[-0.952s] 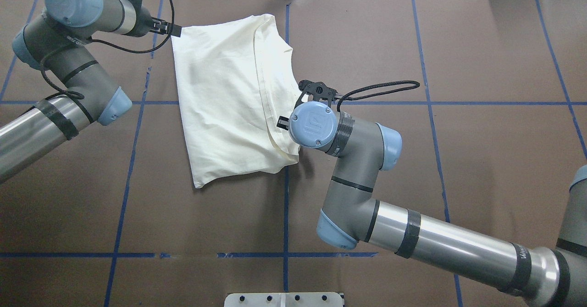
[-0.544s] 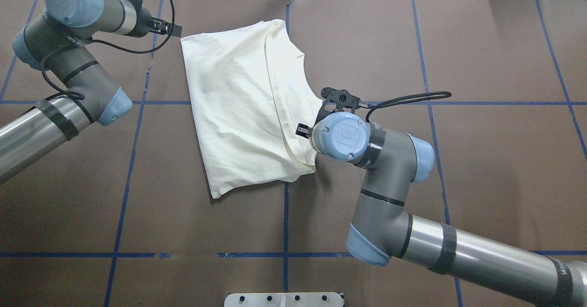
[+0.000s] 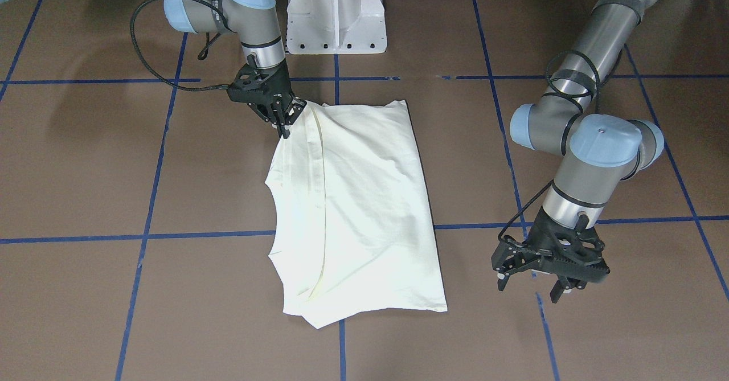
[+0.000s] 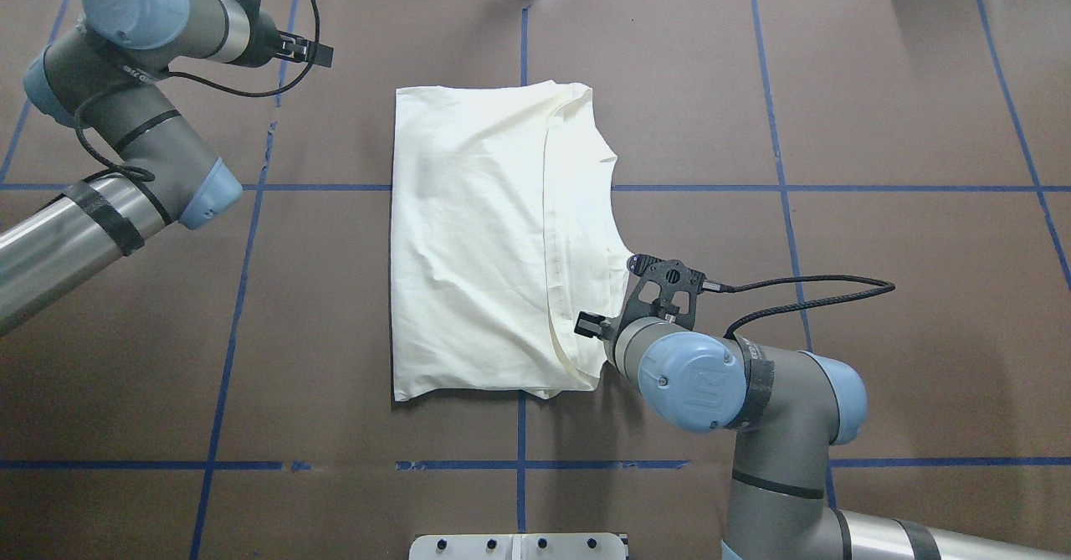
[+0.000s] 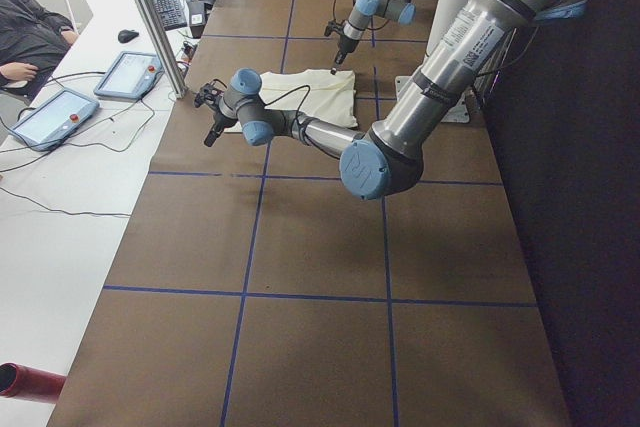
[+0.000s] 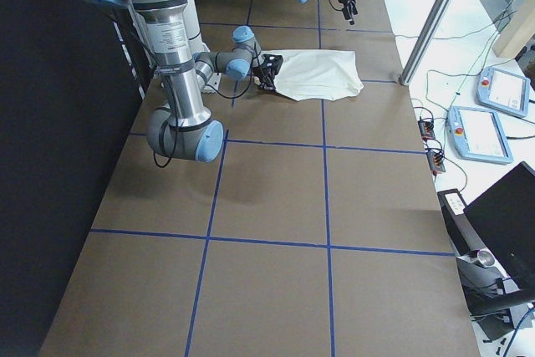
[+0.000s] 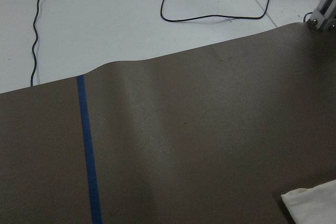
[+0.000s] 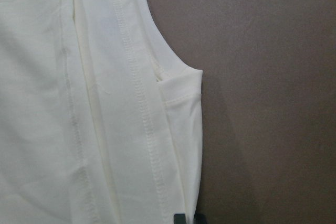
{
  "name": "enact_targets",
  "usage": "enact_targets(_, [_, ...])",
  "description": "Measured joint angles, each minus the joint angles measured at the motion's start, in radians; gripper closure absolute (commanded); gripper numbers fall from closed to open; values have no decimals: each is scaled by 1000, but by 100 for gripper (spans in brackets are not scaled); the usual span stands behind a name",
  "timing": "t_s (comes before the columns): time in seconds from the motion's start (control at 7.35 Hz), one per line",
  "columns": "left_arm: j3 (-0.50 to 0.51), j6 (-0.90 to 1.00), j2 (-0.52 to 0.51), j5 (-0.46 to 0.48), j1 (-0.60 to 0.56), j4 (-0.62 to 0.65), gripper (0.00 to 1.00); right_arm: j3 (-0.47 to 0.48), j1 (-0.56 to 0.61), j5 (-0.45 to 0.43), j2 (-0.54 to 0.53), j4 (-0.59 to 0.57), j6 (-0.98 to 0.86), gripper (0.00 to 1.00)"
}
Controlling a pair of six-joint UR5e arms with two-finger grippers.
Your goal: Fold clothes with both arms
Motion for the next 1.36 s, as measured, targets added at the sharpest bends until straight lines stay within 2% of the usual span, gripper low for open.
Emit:
enact_targets(0.27, [-22,0,3,-24,1,10,0,30,-4,4,20,-84,-146,0])
enact_targets(0.54, [-58,-16,44,-173,-6,18,0,48,-11,26,55,-154,-267,2])
enact_targets(0.68, [-100,-28,82,-228,-9,18,0,40,-15,38,75,-172,-333,33])
enact_targets(0.82, [-138,-40,113,-251,-9,18,0,28,-20,43,88,-178,-386,54])
enact_targets(1.36, [-170,-52,138,-256,-9,17,0,16,-39,49,97,-167,-516,58])
